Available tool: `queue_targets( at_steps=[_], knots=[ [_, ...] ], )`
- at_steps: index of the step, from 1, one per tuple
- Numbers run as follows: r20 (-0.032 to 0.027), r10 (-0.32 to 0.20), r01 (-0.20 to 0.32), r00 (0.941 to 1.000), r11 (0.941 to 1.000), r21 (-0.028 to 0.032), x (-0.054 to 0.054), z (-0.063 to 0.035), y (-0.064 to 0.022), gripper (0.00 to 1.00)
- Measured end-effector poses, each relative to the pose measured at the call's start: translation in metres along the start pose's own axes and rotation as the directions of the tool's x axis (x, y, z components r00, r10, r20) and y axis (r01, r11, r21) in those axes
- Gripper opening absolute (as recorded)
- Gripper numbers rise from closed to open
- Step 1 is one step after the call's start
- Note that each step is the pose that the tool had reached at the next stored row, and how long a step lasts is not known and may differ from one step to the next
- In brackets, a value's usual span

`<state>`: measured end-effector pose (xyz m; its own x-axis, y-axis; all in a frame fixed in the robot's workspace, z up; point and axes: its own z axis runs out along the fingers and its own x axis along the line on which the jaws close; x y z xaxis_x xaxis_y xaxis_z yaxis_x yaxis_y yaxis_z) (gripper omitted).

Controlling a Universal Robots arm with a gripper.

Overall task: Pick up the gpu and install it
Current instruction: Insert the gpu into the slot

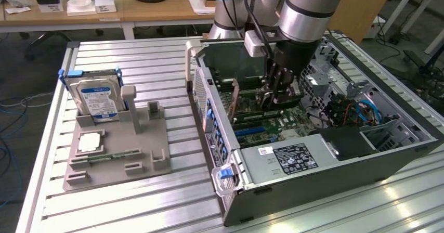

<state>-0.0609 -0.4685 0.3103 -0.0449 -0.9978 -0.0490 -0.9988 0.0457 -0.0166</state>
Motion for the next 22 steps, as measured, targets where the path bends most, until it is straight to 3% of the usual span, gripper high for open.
queue_targets(
  at_steps=[7, 22],
  knots=[
    [0.0000, 0.000, 0.000, 1.0000, 1.0000, -0.0008, 0.001, 0.0127, 0.0003, 0.28],
    [0.0028, 0.001, -0.001, 1.0000, 1.0000, -0.0012, 0.002, 0.0193, 0.0004, 0.28]
  ],
)
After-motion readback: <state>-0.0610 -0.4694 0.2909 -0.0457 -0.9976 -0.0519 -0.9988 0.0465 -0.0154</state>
